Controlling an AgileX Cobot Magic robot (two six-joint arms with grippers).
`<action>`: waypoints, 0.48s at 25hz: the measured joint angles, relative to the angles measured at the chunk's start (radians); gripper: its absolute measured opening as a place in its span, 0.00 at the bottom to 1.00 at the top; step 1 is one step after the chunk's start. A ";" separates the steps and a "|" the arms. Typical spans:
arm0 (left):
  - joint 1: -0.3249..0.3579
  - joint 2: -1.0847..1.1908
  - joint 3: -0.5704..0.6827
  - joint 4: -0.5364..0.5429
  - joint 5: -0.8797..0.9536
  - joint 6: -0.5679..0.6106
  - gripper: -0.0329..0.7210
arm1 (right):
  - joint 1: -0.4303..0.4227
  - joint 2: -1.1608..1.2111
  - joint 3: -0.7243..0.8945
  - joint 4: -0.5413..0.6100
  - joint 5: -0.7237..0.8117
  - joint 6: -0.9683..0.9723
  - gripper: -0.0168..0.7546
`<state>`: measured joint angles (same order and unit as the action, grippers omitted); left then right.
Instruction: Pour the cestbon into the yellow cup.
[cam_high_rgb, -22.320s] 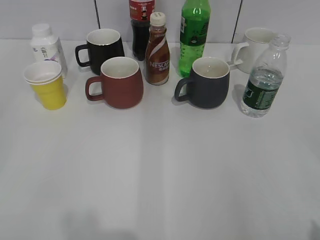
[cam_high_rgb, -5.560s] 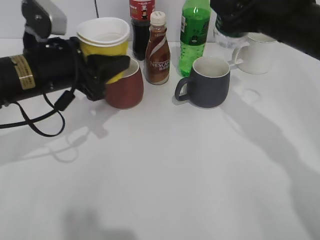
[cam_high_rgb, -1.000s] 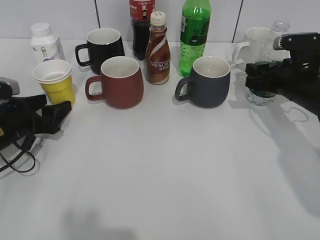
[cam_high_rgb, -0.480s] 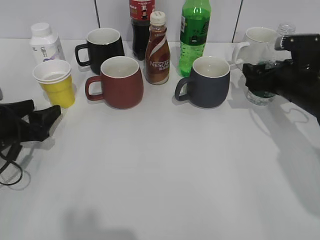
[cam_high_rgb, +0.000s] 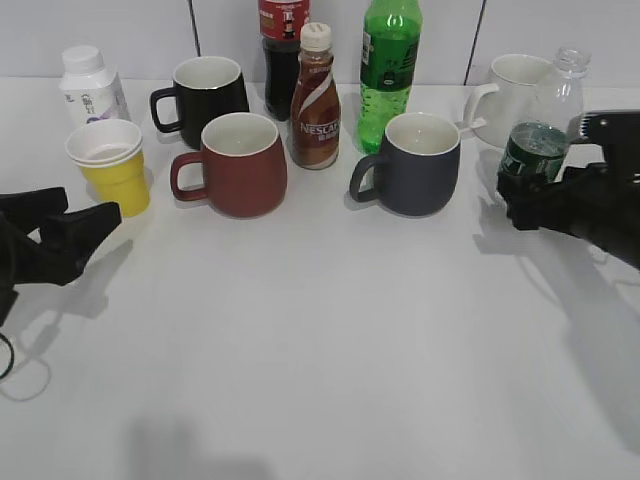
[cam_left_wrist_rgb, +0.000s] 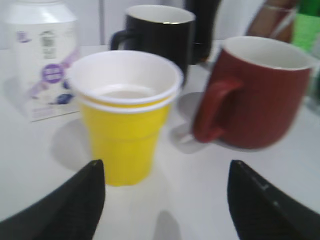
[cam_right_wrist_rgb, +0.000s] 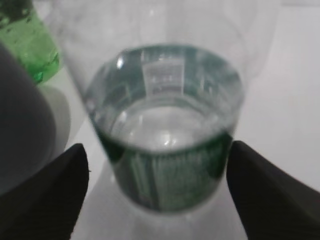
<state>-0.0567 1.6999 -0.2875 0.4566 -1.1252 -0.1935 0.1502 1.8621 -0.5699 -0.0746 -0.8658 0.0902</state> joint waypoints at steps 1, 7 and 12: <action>0.000 -0.023 0.000 0.020 0.019 -0.019 0.81 | 0.000 -0.019 0.017 0.000 0.000 0.000 0.86; -0.011 -0.166 0.001 0.060 0.119 -0.130 0.81 | 0.001 -0.135 0.065 0.000 0.123 0.017 0.85; -0.043 -0.302 0.001 0.064 0.200 -0.198 0.80 | 0.001 -0.236 0.065 -0.035 0.318 0.067 0.82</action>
<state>-0.0998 1.3976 -0.2863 0.5211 -0.9249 -0.3914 0.1513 1.6264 -0.5052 -0.1092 -0.5476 0.1570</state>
